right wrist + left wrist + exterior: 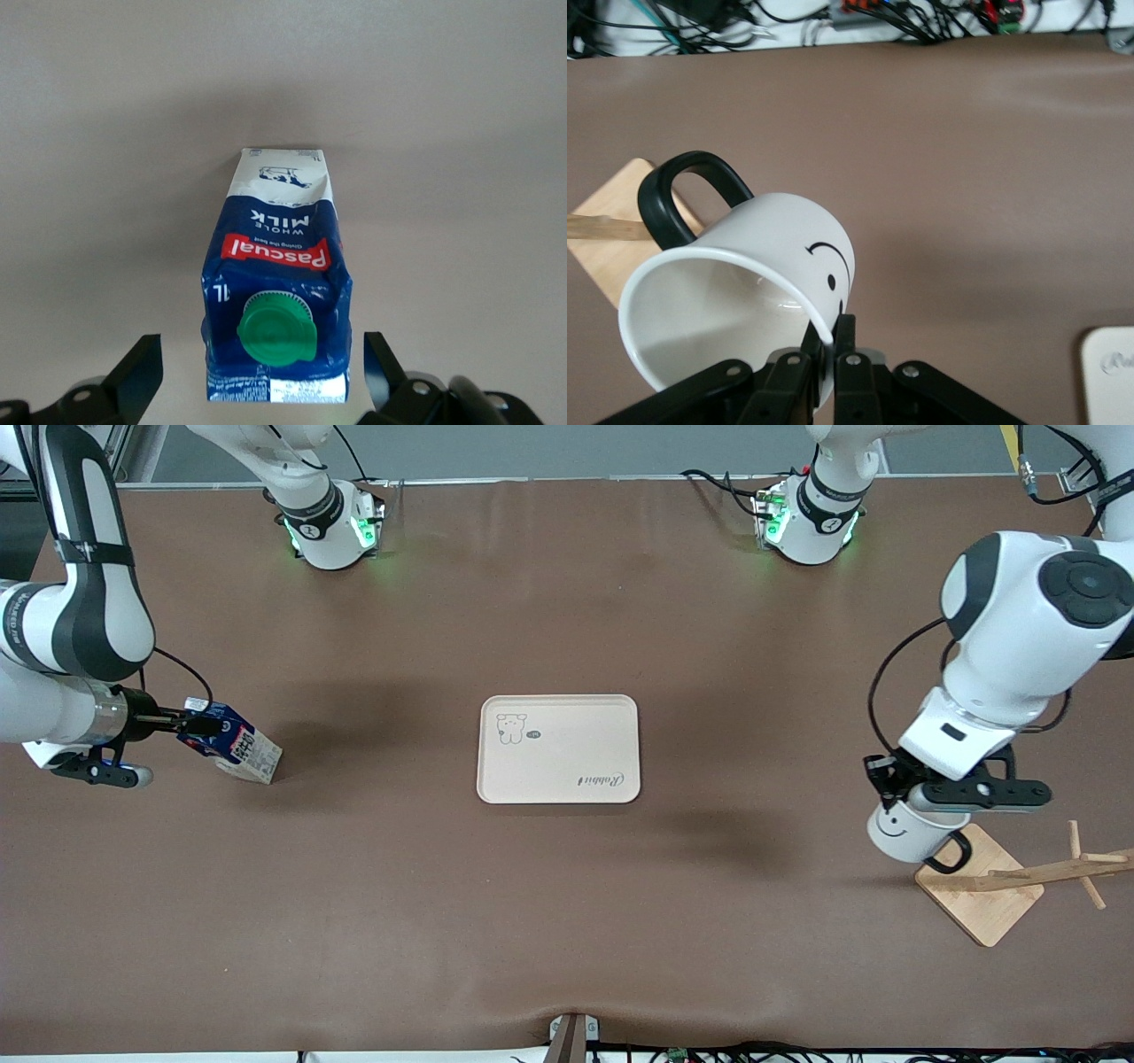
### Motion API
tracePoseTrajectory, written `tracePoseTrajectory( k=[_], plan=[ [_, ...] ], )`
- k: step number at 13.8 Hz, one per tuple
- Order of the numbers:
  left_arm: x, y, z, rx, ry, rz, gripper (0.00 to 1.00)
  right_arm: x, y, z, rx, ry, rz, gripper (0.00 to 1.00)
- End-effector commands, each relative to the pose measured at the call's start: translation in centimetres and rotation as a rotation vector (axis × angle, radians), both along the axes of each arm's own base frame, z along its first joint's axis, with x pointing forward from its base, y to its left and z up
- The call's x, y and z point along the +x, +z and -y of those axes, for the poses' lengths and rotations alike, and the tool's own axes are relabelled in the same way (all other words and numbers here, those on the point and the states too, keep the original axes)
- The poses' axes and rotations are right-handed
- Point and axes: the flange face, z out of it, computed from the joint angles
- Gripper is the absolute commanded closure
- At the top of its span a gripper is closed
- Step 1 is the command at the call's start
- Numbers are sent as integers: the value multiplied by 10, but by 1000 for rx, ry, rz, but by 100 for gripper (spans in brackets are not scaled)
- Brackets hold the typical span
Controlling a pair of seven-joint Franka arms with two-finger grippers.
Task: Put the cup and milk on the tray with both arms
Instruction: 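Lift the mug off the stand while the right gripper grasps the milk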
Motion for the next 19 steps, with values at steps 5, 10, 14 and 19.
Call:
tracePoseTrajectory(
  k=[5,10,14,19],
  plan=[
    [-42,-51,181,-34,24,-135,100,-15,-27,5,-43,10,-7,0],
    [-93,-131,306,-40,94,-260,100,-22,-36,2,-36,11,0,87],
    [-136,-193,363,-4,156,-334,100,-10,-1,-1,13,-4,-44,100],
    [-166,-234,382,47,184,-382,100,-10,19,-31,129,77,-91,99]
  ],
)
